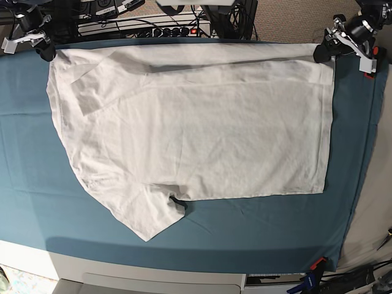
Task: Fold the T-shirt properly
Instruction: 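Pull the collar edge taut with both grippers to smooth the shirt, then open both grippers and raise them away from the shirt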
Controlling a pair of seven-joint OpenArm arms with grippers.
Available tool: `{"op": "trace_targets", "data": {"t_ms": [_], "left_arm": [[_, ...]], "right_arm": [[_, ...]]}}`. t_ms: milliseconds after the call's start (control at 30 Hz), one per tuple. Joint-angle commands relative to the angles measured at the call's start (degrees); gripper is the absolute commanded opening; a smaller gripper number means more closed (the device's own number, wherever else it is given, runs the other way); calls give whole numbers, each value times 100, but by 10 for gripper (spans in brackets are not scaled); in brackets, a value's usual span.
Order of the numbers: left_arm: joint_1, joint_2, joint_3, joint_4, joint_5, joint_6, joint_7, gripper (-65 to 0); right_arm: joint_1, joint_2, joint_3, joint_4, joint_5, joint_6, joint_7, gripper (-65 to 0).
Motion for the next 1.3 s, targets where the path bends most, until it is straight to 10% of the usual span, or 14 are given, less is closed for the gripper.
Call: {"op": "trace_targets", "data": {"t_ms": [0, 367, 633, 1267], "left_arm": [[68, -98, -55, 79, -70, -52, -87, -379], [164, -116, -229, 651, 361, -387, -79, -380], [232, -273, -264, 1648, 1668, 262, -297, -380], [-2514, -1941, -260, 656, 2616, 540, -428, -425]], "right_arm": [[-59, 96, 90, 74, 96, 39, 195, -441], [-42, 118, 1379, 74, 166, 352, 369, -441], [-11, 358, 1751, 219, 247, 424, 352, -441], [1926, 1939, 1034, 1497, -2909, -457, 846, -441]]}}
